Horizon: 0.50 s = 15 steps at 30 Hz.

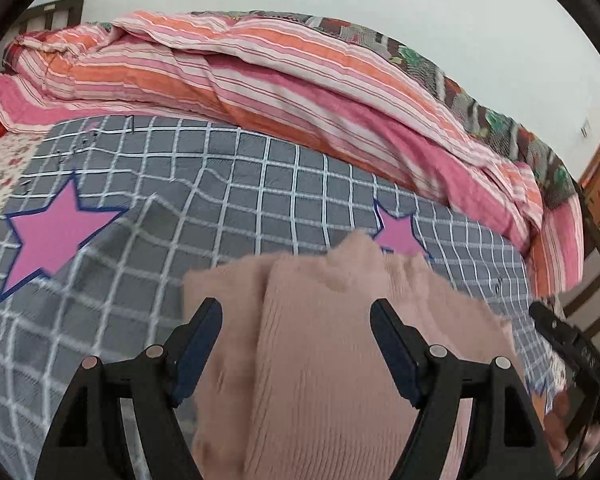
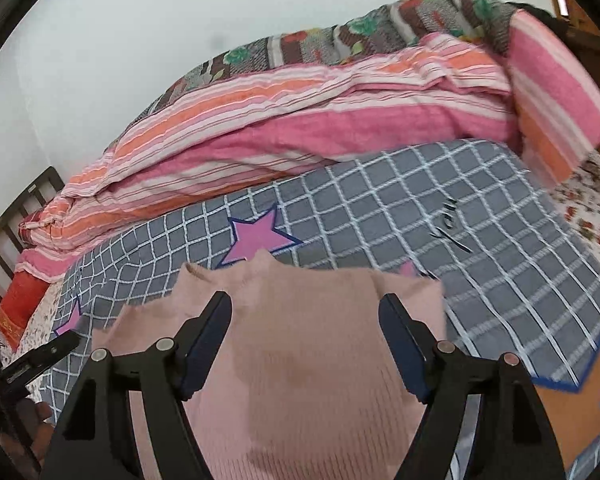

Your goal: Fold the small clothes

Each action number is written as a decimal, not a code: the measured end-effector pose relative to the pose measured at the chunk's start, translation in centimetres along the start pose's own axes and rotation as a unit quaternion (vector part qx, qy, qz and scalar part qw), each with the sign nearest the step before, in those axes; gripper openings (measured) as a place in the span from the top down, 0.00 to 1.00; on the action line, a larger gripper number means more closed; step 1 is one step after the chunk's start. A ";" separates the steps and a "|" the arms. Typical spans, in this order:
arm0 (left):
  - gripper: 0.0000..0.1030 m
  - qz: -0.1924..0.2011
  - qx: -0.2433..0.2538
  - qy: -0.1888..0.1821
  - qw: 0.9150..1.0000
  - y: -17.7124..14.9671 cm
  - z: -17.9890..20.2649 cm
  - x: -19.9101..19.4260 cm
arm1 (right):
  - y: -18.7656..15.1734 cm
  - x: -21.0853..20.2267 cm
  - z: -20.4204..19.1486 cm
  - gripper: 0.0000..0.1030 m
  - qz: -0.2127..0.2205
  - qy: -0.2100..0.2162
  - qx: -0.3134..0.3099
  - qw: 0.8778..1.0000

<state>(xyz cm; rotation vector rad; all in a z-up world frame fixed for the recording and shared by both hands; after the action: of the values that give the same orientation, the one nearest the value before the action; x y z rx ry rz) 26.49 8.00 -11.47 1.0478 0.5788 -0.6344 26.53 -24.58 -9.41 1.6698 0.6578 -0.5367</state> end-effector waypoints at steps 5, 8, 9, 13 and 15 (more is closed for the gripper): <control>0.27 -0.017 -0.006 -0.001 1.000 0.1 -0.2 3.4 | -0.9 2.8 -0.5 0.28 -0.006 0.000 -0.023 1.000; 0.28 -0.025 -0.002 -0.014 1.000 -0.6 -0.8 4.3 | -2.2 4.7 0.1 0.32 -0.036 -0.021 -0.013 0.999; 0.29 -0.024 -0.003 -0.015 1.000 -0.6 -1.0 4.3 | -2.5 5.0 0.5 0.33 -0.043 -0.026 -0.005 0.999; 0.29 -0.012 -0.037 -0.032 0.999 -0.3 -2.0 3.9 | -3.0 4.2 1.6 0.37 -0.032 -0.027 0.008 0.999; 0.29 -0.008 -0.055 -0.032 0.998 -0.3 -2.4 3.8 | -3.2 3.7 2.0 0.37 -0.024 -0.032 0.014 0.999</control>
<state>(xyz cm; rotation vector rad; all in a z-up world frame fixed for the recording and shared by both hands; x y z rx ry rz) 28.58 9.31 -15.25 0.9185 0.5610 -0.6405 27.08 -25.56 -14.59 1.6592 0.6481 -0.6331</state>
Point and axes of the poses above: each gripper's, at about its wrist camera, not at the fingertips, and x roughly the way its jaws point, z to its right, y to its top, the point moved 2 cm from there along x, roughly the way its jaws point, and after that the axes turned 5 degrees about -x, right-handed, at the moved point
